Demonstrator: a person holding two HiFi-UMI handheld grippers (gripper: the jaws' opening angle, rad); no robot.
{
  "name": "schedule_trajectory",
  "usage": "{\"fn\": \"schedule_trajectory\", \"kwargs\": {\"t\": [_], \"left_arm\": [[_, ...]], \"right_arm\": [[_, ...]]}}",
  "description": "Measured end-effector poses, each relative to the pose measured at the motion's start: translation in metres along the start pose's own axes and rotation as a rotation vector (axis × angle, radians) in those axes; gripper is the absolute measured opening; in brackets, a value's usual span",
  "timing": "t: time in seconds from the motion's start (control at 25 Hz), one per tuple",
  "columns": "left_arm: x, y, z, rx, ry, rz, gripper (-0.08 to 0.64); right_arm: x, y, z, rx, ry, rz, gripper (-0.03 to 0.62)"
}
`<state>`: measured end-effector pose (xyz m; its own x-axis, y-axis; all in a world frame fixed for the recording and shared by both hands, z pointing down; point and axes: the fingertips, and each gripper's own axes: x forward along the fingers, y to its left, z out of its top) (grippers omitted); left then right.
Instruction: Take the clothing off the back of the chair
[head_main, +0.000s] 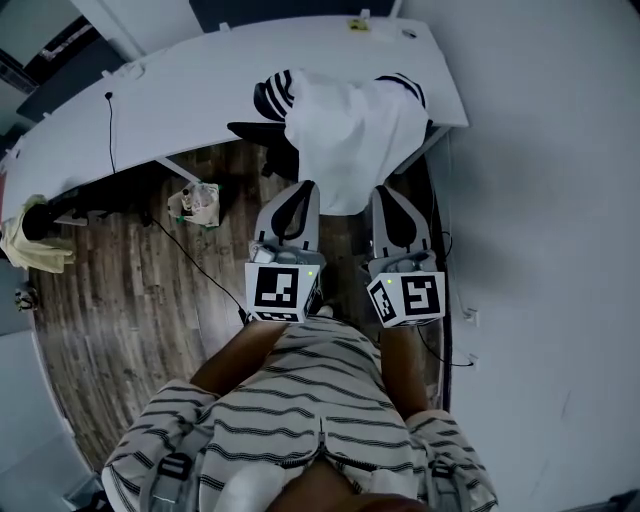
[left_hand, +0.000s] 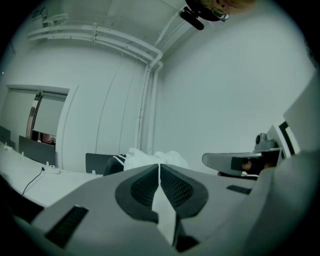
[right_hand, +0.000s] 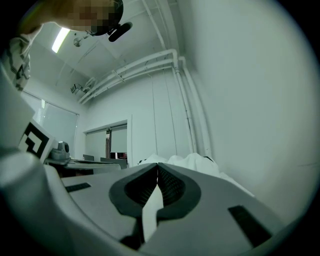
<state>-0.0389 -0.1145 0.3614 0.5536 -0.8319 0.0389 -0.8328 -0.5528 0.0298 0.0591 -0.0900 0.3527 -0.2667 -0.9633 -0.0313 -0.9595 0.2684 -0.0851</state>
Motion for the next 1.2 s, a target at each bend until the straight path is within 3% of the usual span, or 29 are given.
{"fn": "schedule_trajectory", "kwargs": {"t": [0.36,0.52,0.56,0.64,0.76,0.92,1.08,1.2], "left_arm": [[0.038,0.031,0.003,-0.006,0.032,-0.031,0.025],[0.049,0.042,0.004,-0.047,0.036,-0.029,0.049],[0.051,0.042,0.003,-0.059,0.042,-0.037,0.105],[0.057,0.044,0.000,-0.080,0.052,-0.047,0.208],[0.064,0.049,-0.004,-0.097,0.060,-0.037,0.250],[0.076,0.053,-0.008,-0.107,0.071,-0.001,0.289],[0.088,0.059,-0.009,-0.102,0.074,0.056,0.322],[0.095,0.062,-0.011,-0.116,0.079,0.080,0.331]], "right_arm": [[0.046,-0.018,-0.002,-0.007,0.055,-0.069,0.019],[0.059,-0.019,0.000,-0.004,0.057,-0.065,0.022],[0.062,-0.020,0.000,0.005,0.058,-0.059,0.049],[0.069,-0.024,-0.001,0.028,0.059,-0.050,0.164],[0.077,-0.031,-0.002,0.053,0.057,-0.040,0.265],[0.084,-0.044,-0.007,0.053,0.079,-0.019,0.315],[0.095,-0.061,-0.011,-0.008,0.101,-0.005,0.360],[0.099,-0.081,-0.013,0.020,0.098,-0.005,0.368]]}}
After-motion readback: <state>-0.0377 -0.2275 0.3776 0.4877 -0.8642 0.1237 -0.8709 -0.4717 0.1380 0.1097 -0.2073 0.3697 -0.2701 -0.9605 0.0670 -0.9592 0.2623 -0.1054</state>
